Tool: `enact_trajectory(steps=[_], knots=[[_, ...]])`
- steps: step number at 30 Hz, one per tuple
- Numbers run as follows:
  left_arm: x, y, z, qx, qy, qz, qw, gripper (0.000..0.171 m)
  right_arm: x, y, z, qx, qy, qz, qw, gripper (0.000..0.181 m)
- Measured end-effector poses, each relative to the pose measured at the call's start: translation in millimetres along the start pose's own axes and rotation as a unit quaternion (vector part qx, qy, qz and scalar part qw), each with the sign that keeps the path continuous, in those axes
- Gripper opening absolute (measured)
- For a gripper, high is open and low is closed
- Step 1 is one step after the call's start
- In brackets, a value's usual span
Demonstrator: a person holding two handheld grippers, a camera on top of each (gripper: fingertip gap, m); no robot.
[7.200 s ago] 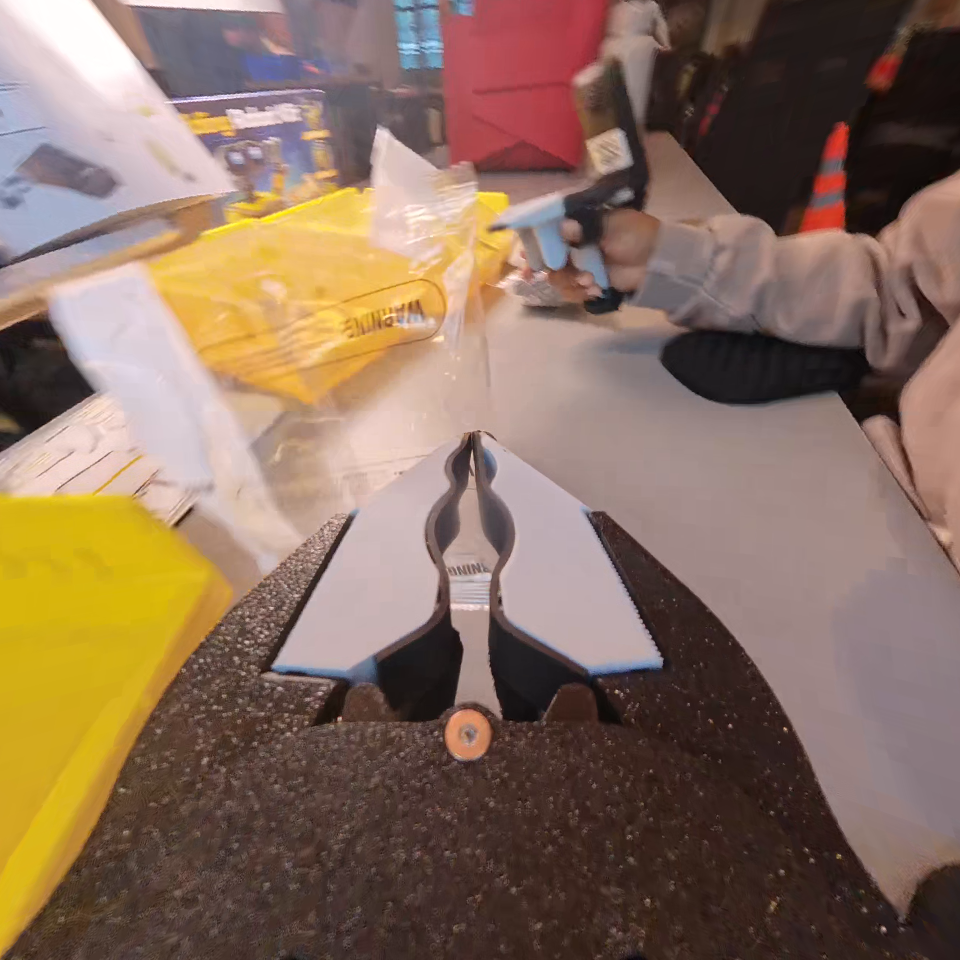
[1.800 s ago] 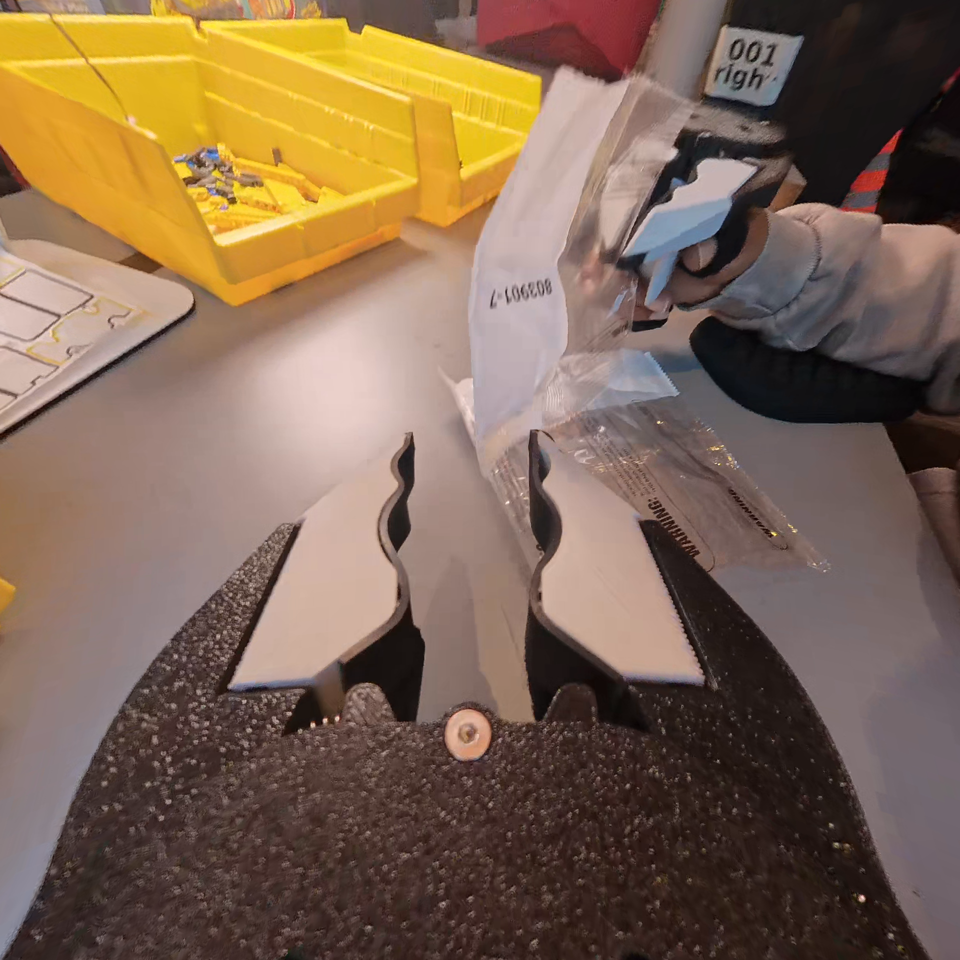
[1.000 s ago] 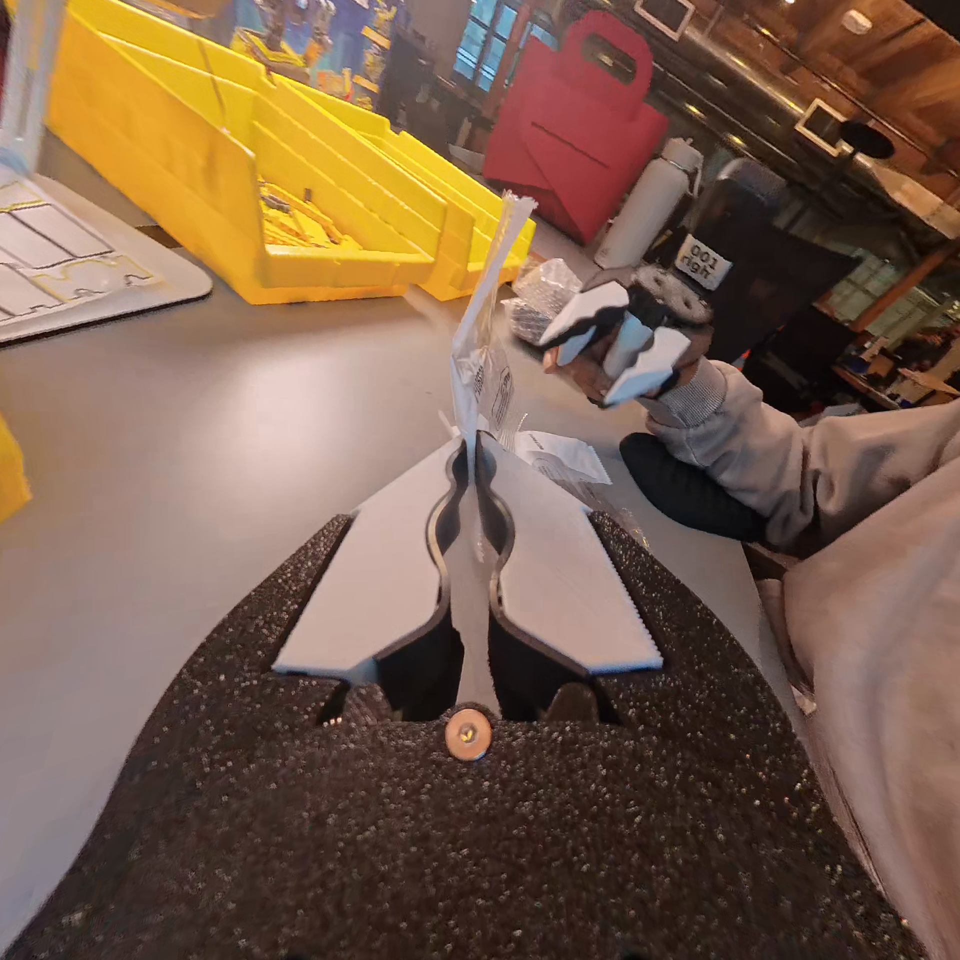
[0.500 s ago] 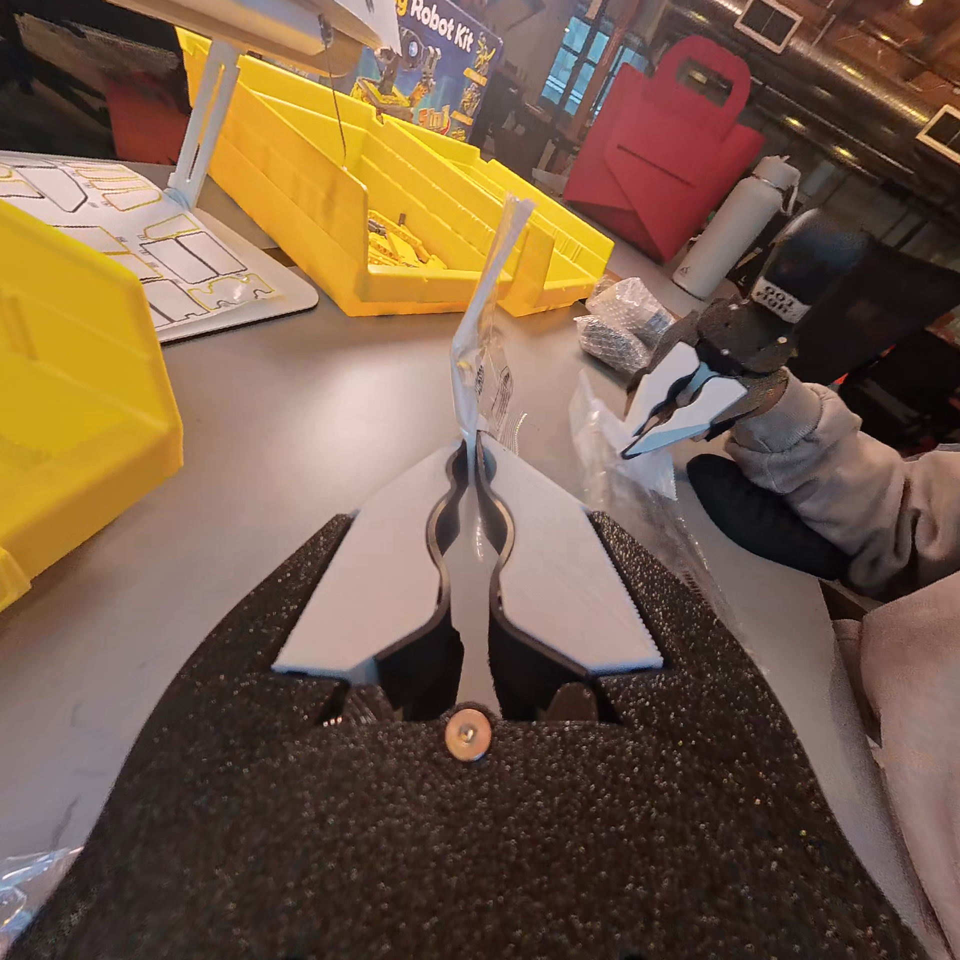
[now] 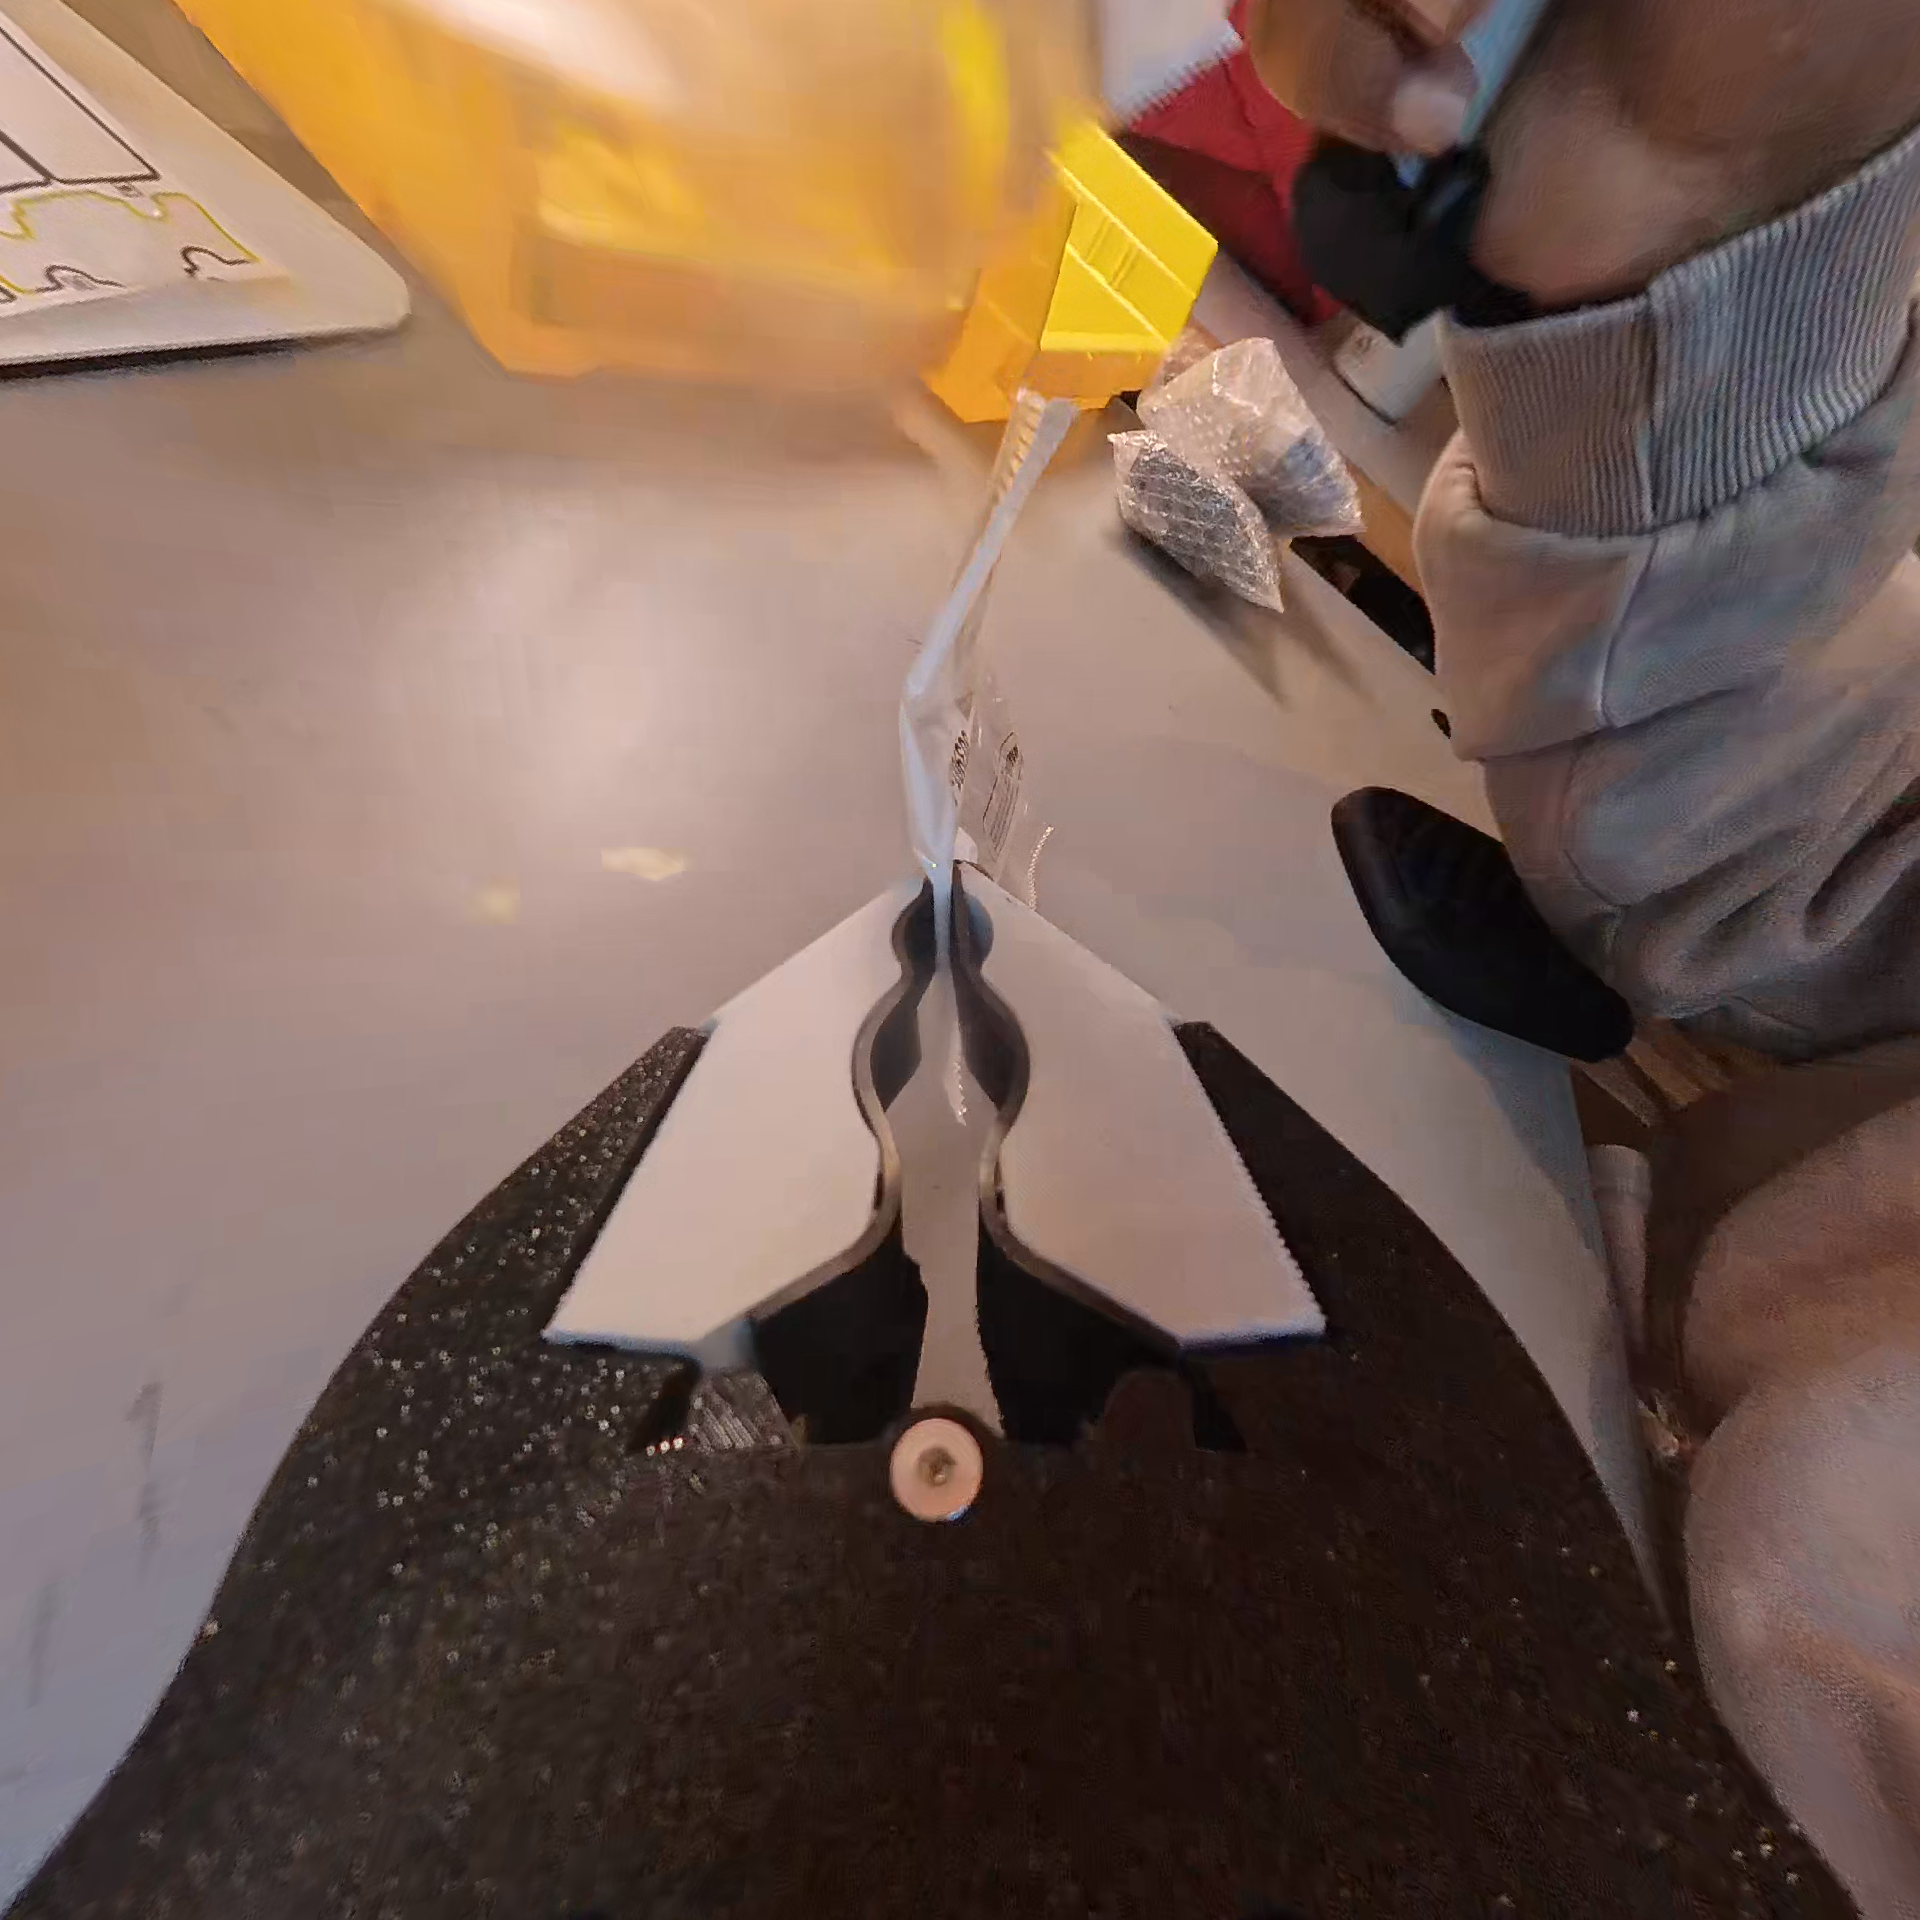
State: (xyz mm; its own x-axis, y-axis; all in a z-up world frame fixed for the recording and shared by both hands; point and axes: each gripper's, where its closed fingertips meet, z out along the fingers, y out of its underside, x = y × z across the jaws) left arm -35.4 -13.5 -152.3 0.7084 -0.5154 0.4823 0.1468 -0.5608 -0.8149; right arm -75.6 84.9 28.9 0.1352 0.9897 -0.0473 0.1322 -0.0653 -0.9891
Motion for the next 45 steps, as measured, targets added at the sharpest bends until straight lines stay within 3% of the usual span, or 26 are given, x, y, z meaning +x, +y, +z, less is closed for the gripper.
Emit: enact_trajectory(steps=[6,9,13,18,22,27,28,29,30,32,35,37,39,41,42,43,44,45], knots=[[10,9,6,-0.023,0.009,0.026,0.999,0.000,17,13,93,0.001,0.087,-0.020,0.996,0.007],[11,4,2,-0.012,0.013,0.030,0.999,0.000,-2,33,112,-0.025,0.051,-0.023,0.998,0.052],[4,-1,-5,0.001,-0.001,0.045,0.999,0.000,-4,18,80,0.037,0.037,-0.040,0.998,0.064],[5,-19,-15,0.054,0.012,0.053,0.997,0.000,7,7,-2,0.104,0.041,-0.087,0.990,0.063],[22,-34,-24,0.103,0.052,0.090,0.989,0.000,22,40,-58,0.084,0.014,-0.068,0.994,0.070],[38,-44,-25,0.148,0.099,0.066,0.982,0.000,-20,106,-93,0.028,-0.149,0.031,0.988,0.067],[40,-46,-24,0.157,0.111,0.052,0.980,0.000,-31,120,-93,0.013,-0.168,0.023,0.985,0.058],[41,-46,-22,0.160,0.118,0.040,0.979,0.000,-42,129,-92,0.002,-0.187,0.006,0.982,0.033],[41,-45,-19,0.158,0.119,0.033,0.980,0.000,-50,131,-91,-0.001,-0.204,-0.011,0.979,0.003],[36,-40,-16,0.145,0.110,0.033,0.983,0.000,-57,124,-93,0.004,-0.225,-0.024,0.974,0.000],[27,-40,-24,0.128,0.084,0.051,0.987,0.027,-58,133,-101,-0.046,-0.250,-0.028,0.967,0.000],[24,-46,-33,0.126,0.056,0.097,0.986,0.040,-54,156,-105,-0.106,-0.234,-0.061,0.965,0.000],[27,-41,-32,0.093,0.031,0.159,0.982,0.049,-65,173,-111,-0.158,-0.264,-0.057,0.950,0.000],[36,-26,-21,0.042,0.031,0.204,0.978,0.053,-76,177,-108,-0.166,-0.274,-0.069,0.945,0.000],[40,-18,-16,0.020,0.034,0.220,0.975,0.043,-84,179,-108,-0.174,-0.289,-0.070,0.939,0.000],[46,-7,-11,-0.006,0.047,0.232,0.972,0.016,-89,180,-106,-0.175,-0.295,-0.074,0.936,0.000],[50,3,-8,-0.033,0.063,0.236,0.969,0.000,-91,178,-105,-0.170,-0.297,-0.077,0.936,0.000],[51,8,-7,-0.048,0.068,0.231,0.969,0.000,-88,174,-103,-0.162,-0.290,-0.077,0.940,0.001]])
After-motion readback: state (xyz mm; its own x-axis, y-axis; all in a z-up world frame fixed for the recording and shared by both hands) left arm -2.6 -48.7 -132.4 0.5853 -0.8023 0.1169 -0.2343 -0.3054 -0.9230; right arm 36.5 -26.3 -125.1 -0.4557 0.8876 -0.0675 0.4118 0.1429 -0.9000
